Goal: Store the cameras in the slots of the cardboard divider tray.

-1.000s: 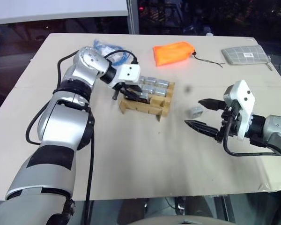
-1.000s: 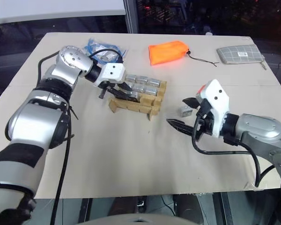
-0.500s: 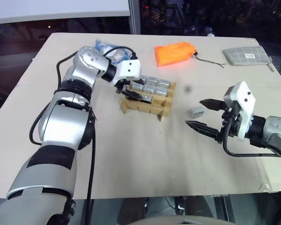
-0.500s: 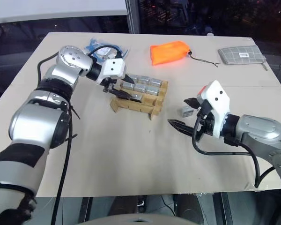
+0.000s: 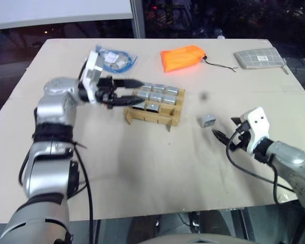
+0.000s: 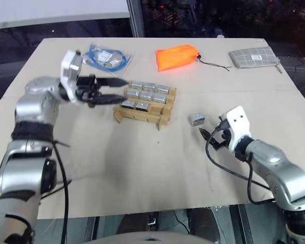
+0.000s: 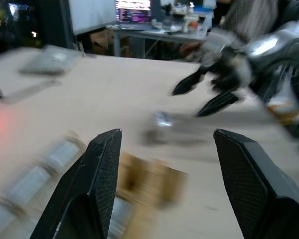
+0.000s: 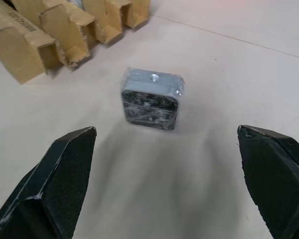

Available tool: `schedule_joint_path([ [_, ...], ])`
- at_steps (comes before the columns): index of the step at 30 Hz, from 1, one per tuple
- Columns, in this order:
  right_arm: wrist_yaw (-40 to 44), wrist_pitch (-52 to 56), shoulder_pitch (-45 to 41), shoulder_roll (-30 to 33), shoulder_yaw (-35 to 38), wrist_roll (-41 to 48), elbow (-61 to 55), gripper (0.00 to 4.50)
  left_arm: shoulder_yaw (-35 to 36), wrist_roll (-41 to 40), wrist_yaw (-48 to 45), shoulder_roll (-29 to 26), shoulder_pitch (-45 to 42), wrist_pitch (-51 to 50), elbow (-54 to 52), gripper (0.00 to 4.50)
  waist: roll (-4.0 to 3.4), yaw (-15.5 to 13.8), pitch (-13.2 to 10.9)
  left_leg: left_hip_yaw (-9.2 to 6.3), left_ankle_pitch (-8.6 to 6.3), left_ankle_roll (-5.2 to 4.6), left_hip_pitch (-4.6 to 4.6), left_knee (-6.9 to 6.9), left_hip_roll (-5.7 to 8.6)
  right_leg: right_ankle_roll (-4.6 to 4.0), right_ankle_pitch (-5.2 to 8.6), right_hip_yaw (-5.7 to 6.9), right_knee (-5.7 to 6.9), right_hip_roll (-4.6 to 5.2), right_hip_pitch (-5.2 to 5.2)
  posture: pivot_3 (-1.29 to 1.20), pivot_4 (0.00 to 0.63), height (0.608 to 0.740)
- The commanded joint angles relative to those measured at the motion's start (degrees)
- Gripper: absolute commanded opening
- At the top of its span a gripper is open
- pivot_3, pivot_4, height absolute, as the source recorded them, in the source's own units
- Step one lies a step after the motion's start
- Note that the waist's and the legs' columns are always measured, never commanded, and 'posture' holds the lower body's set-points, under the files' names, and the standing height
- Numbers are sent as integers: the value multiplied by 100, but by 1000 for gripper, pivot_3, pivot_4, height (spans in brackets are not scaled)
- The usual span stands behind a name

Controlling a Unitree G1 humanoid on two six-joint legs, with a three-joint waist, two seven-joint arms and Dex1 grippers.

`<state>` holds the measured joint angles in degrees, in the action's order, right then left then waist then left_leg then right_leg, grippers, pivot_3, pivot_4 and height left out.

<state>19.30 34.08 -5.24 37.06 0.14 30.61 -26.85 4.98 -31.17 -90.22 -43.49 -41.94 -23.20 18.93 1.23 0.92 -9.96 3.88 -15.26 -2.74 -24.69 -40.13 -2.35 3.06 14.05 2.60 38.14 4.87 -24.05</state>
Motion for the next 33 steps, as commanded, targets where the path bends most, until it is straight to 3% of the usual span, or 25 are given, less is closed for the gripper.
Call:
schedule_joint_path([
  [1, 916, -860, 19, 511, 252, -452, 286, 4500, 538, -576, 472, -323, 700, -752, -1444, 3021, -1, -35, 0, 0, 0, 0, 5, -1, 0, 3, -2, -2, 0, 1, 4, 0, 150, 740],
  [7, 3061, -1837, -741, 1187, 209, -480, 1915, 4500, 1240, -1346, 1321, -403, 2000, -1546, -2997, 3021, 2, -82, -1, 4, -3, -5, 50, -9, 0, 18, -11, -9, -17, 7, 58, 0, 150, 740],
  [10, 4269, -2318, -1779, 1161, -263, -782, 3315, 4500, 1240, -1082, 1477, -696, 2712, -1527, -3470, 3021, -2, -13, -3, 16, -15, -26, 93, -5, 0, 18, -10, -20, -14, -2, 82, 0, 150, 740],
  [13, 4951, -2783, -2620, 995, -559, -1138, 4476, 4500, 1194, -947, 1522, -923, 3094, -1398, -3696, 3021, -15, 12, -11, 28, -15, -26, 101, 1, -2, 13, -13, -37, -11, -11, 79, 0, 150, 740],
  [17, 5586, -3357, -3948, 642, -1083, -1915, 6266, 4500, 1112, -595, 1651, -1118, 3308, -1095, -3778, 3021, -26, -1, -17, 33, -1, -2, 94, 2, -8, 12, -14, -39, -14, -18, 71, 0, 150, 740],
  [22, 6137, -3992, -4953, 133, -1447, -2511, 7646, 4500, 1173, -569, 1865, -1240, 3307, -1052, -3942, 3021, -26, -21, -18, 42, -2, -1, 84, 13, -4, 12, -14, -48, -20, -14, 57, 0, 150, 740],
  [25, 6449, -4173, -5326, -49, -1534, -2746, 8238, 4500, 1188, -369, 2006, -1318, 3294, -842, -4039, 3021, -26, -21, -18, 46, -1, 0, 84, 29, 0, 12, -14, -48, -25, -10, 53, 0, 150, 740],
  [33, 6685, -4592, -5840, -355, -1481, -3126, 9003, 4500, 1548, -754, 2257, -1316, 3430, -952, -4529, 3021, -28, 17, -19, 52, 1, 4, 88, 50, 5, 12, -14, -49, -28, -1, 48, 0, 150, 740],
])
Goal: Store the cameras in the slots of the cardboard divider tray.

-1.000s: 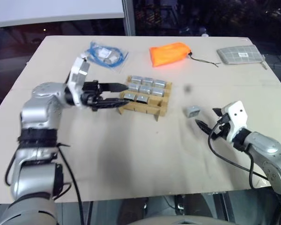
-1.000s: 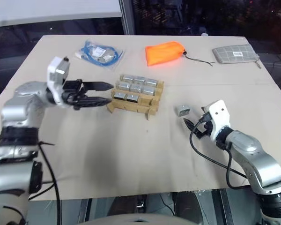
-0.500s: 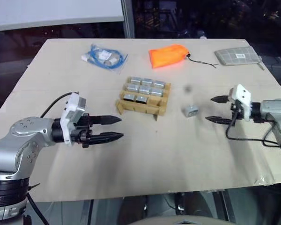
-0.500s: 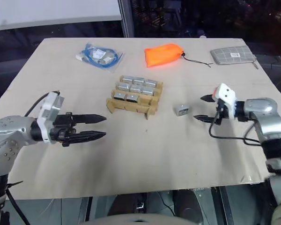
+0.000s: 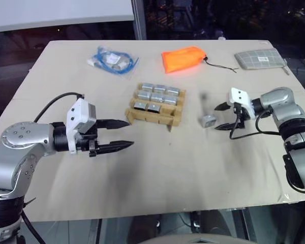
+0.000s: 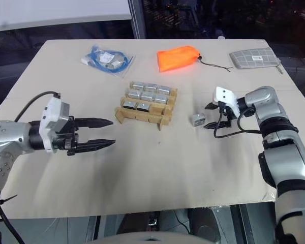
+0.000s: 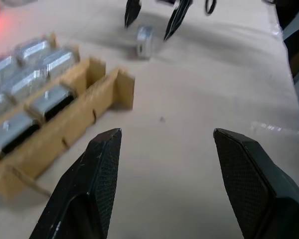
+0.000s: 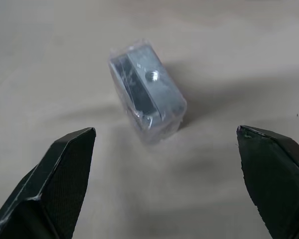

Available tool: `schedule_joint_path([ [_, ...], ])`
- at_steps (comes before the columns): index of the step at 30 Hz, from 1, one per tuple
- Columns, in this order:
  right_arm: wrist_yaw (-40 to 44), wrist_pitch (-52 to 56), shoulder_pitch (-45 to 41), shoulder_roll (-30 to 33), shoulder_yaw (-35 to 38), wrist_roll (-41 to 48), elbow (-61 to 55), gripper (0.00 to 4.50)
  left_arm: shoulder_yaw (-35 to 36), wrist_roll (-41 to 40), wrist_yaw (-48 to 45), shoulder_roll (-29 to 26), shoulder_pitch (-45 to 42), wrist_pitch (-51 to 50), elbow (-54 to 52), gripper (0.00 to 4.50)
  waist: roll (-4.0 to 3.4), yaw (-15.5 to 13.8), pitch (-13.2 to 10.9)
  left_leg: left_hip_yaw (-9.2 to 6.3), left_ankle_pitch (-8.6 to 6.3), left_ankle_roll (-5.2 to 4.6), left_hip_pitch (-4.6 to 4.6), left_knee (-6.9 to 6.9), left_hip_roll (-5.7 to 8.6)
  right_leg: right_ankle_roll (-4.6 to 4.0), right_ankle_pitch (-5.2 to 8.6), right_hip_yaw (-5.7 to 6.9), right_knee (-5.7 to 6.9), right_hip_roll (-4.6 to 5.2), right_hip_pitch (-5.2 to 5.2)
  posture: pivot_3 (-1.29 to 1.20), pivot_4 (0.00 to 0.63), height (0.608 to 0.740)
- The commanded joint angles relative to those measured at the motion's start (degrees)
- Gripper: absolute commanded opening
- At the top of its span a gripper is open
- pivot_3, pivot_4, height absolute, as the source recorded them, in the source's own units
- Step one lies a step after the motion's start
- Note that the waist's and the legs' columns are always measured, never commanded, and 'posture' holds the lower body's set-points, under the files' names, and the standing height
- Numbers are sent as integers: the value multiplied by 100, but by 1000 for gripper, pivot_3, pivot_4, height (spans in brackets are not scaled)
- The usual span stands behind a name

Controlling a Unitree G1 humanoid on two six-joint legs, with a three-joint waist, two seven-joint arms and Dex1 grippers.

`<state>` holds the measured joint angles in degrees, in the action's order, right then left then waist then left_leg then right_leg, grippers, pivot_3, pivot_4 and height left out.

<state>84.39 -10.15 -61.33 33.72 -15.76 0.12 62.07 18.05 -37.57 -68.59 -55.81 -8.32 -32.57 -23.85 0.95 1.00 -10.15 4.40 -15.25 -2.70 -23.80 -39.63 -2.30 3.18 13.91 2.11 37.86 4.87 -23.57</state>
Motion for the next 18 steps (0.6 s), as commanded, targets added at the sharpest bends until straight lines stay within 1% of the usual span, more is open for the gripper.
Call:
schedule_joint_path([
  [1, 191, -192, -273, -53, 124, -96, 165, 4500, 261, -98, 105, -102, 122, -12, -264, 3021, -1, 11, -1, 1, 2, 3, 3, 6, 0, 0, 0, -1, 0, 0, -1, 0, 150, 740],
  [5, 300, -202, -350, -167, 221, -80, 247, 4500, 330, -106, 145, -126, 281, -16, -323, 3021, -1, 7, -1, 2, 5, 9, 4, 18, 1, 0, 0, -2, 0, -1, -7, 0, 150, 740],
  [7, 362, -145, -371, -222, 281, -48, 257, 3972, 345, -93, 157, -146, 330, -11, -329, 3093, -1, 7, -1, 4, 6, 9, 3, 18, 1, 0, 0, -3, -1, 0, -7, 0, 150, 740],
  [8, 364, -170, -375, -225, 285, -73, 263, 3829, 351, -99, 166, -146, 341, -15, -335, 3093, -2, 8, -1, 4, 6, 9, 3, 18, 1, 0, 0, -3, -1, 0, -7, 0, 150, 740],
  [9, 378, -205, -364, -193, 296, -94, 280, 3000, 348, -105, 173, -144, 344, -15, -333, 3093, -2, -5, -1, 4, 5, 9, 4, 18, 2, 0, 0, -3, -1, 0, -7, 0, 150, 740],
  [11, 394, -267, -347, -146, 308, -133, 302, 2579, 336, -108, 184, -148, 341, -3, -317, 3093, -2, -8, -2, 4, 5, 9, 3, 20, 2, -1, 0, -2, -2, 0, -8, 0, 150, 740],
  [12, 407, -271, -338, -132, 323, -130, 305, 2189, 323, -99, 177, -154, 336, 12, -297, 3093, -2, -8, -2, 4, 5, 9, 3, 20, 2, -1, 0, -2, -2, 0, -8, 0, 150, 740],
  [13, 418, -277, -330, -118, 336, -127, 302, 1691, 308, -90, 169, -158, 328, 25, -276, 3093, -3, -5, -2, 4, 5, 9, 3, 20, 2, -1, 0, -2, -3, 0, -8, 0, 150, 740],
  [14, 430, -278, -324, -109, 347, -129, 301, 1360, 295, -82, 162, -161, 319, 35, -256, 3093, -3, -1, -2, 5, 5, 9, 3, 20, 2, 0, 0, -2, -3, 0, -8, 0, 150, 740],
  [15, 437, -271, -317, -106, 354, -136, 291, 841, 273, -69, 151, -161, 306, 51, -228, 3093, -3, 1, -2, 5, 5, 9, 3, 20, 2, 0, 0, -3, -3, 0, -8, 0, 150, 740],
  [16, 433, -272, -308, -102, 365, -146, 275, 627, 252, -57, 145, -160, 294, 65, -207, 3093, -3, 1, -2, 4, 6, 9, 3, 21, 2, 0, 0, -3, -2, 0, -8, 0, 150, 740],
  [18, 459, -252, -283, -95, 380, -153, 217, 631, 208, -41, 133, -157, 272, 85, -173, 3093, -3, 2, -2, 4, 6, 9, 3, 21, 2, -1, 0, -3, -2, 0, -8, 0, 150, 740],
])
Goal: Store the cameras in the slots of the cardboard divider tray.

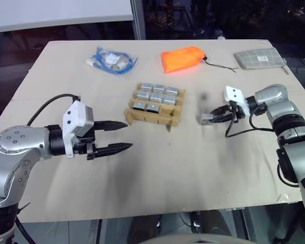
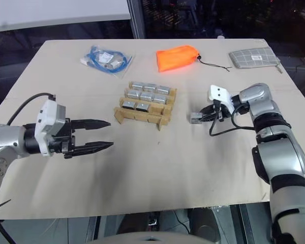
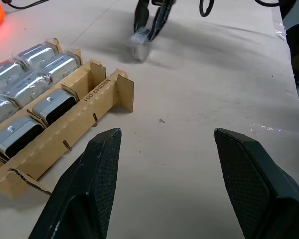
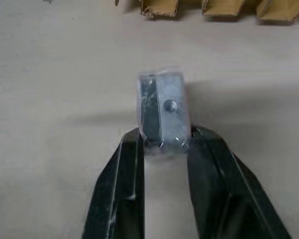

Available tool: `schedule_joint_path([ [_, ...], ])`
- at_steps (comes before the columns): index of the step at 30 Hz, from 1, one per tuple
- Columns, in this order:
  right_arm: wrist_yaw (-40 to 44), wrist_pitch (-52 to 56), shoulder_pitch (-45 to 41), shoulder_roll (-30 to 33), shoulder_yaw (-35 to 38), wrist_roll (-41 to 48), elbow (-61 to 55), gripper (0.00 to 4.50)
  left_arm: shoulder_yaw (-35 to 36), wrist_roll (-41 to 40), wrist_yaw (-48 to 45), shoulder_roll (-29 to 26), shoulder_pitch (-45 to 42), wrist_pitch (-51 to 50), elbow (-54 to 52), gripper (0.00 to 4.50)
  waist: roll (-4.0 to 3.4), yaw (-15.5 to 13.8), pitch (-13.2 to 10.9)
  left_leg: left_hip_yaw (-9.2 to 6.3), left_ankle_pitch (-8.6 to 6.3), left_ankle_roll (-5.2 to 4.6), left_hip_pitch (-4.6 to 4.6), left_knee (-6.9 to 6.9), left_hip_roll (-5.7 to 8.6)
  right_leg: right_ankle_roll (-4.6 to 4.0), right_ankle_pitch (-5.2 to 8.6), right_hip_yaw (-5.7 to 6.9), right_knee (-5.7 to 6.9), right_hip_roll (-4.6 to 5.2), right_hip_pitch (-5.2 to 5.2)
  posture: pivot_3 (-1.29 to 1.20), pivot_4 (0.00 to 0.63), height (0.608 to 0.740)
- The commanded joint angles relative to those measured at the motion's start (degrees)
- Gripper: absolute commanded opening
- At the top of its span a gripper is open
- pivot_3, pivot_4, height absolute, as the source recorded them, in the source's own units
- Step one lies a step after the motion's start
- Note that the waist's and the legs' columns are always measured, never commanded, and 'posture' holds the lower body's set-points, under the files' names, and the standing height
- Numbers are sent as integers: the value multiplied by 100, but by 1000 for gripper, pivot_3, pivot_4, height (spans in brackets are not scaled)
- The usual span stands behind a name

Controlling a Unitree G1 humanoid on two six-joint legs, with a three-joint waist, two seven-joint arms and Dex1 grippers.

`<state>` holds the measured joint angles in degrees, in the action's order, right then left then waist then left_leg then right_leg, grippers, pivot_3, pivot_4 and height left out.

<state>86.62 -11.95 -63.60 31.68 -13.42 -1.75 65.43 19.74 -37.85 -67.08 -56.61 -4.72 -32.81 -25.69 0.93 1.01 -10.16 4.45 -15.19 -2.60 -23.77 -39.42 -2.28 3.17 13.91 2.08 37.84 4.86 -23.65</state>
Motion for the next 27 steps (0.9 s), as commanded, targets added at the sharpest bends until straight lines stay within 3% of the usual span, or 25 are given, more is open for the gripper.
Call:
schedule_joint_path([
  [1, 201, -89, -45, 103, 163, 40, -166, 631, 20, -5, -26, -76, -99, 121, 28, 3093, 0, 0, 0, 0, 0, 0, 0, 0, 0, 0, 0, 0, 0, 0, 0, 0, 150, 740],
  [8, 26, 721, -164, -265, 574, 590, -1126, 631, -48, 177, -117, -146, -237, 303, 345, 3093, -3, 12, -2, 3, 0, 0, 0, 1, -2, 0, 0, -1, 1, -1, -2, 0, 150, 740],
  [12, -784, 1664, -129, -754, 907, 1013, -2124, 631, -57, 326, -127, -185, -327, 443, 566, 3093, -5, 25, -3, 5, 1, 1, -1, 4, -3, 0, 0, -2, 3, -1, -6, 0, 150, 740],
  [19, -1514, 2994, 480, -1222, 608, 1140, -4084, 631, -128, 425, -233, -237, -510, 601, 835, 3093, -5, -53, -3, 1, 0, 1, -10, 10, 1, 0, 0, 4, -4, 6, -8, 0, 150, 740],
  [27, -2116, 3186, 500, -1194, 17, 494, -4018, 631, -175, 528, -365, -277, -631, 726, 1034, 3093, -6, -9, -4, 3, 1, 3, -8, 13, 3, 0, 1, 3, 2, 1, -15, 0, 150, 740],
])
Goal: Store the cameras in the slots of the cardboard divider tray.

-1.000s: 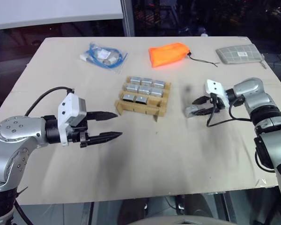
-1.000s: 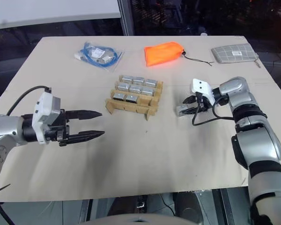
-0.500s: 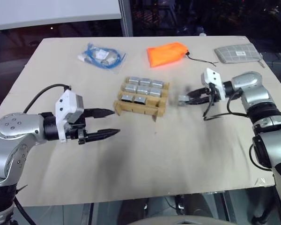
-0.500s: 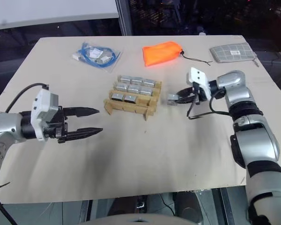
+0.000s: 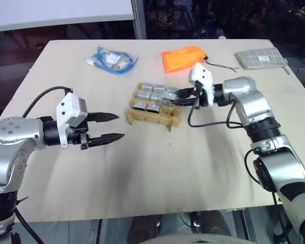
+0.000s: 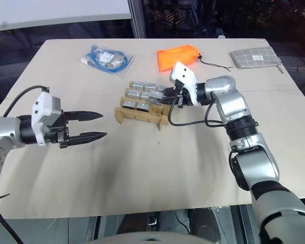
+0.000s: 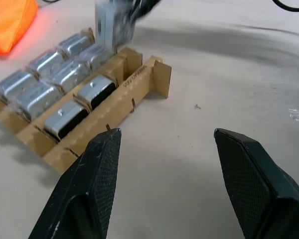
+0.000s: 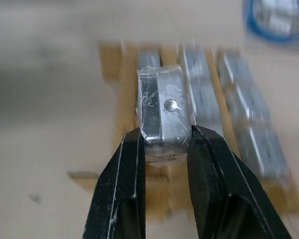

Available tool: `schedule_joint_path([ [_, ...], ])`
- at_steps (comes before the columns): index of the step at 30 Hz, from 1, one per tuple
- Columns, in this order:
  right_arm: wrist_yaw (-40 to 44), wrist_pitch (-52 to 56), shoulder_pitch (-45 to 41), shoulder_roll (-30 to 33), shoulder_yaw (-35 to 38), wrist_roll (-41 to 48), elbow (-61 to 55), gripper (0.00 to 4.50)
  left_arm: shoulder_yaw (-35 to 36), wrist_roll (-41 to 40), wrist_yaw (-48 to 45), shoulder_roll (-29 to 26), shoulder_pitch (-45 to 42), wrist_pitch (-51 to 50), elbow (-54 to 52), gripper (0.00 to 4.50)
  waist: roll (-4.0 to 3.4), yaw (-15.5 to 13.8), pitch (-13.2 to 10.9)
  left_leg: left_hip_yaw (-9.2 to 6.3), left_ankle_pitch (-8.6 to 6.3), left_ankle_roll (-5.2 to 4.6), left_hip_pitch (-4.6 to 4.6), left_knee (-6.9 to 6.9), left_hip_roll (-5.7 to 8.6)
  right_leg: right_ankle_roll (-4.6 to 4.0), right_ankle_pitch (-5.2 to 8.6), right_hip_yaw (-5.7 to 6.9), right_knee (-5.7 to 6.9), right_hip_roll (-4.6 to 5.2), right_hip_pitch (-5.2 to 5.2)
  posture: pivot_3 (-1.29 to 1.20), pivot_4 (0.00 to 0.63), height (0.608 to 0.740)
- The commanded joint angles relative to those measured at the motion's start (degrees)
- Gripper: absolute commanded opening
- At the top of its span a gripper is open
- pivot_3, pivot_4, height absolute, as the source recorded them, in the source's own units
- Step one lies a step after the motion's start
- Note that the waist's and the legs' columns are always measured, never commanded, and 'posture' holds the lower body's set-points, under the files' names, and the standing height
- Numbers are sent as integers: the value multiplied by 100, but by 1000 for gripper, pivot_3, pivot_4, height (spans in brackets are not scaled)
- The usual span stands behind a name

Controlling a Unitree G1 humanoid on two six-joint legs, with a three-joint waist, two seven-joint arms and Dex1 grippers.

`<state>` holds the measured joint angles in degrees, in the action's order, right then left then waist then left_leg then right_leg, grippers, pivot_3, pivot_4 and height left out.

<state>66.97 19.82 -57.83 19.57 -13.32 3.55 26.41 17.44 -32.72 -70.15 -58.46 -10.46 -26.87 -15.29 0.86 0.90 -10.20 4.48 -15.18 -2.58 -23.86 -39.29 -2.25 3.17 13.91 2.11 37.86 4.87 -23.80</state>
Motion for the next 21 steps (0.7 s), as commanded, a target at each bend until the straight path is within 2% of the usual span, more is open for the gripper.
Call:
schedule_joint_path([
  [1, -186, -51, -61, 1, -27, -74, -86, 631, 58, 16, -63, -90, -54, 137, 0, 3093, 0, 8, 0, 2, 0, 0, 0, 1, 0, 0, 0, -2, -1, 0, -1, 0, 150, 740],
  [12, -348, 9, -132, -201, -7, 41, -198, 631, 71, 14, -61, -88, -9, 134, -15, 3093, 0, 21, 0, 5, 0, 0, 0, 2, -2, 0, 0, -5, -1, 0, -1, 0, 150, 740],
  [21, -271, 9, 175, -64, -289, -128, -318, 631, 33, 19, -56, -80, -38, 141, -16, 3093, 1, 1, 0, 5, 0, -1, 0, 2, -2, 0, 0, -5, -3, 0, -1, 0, 150, 740],
])
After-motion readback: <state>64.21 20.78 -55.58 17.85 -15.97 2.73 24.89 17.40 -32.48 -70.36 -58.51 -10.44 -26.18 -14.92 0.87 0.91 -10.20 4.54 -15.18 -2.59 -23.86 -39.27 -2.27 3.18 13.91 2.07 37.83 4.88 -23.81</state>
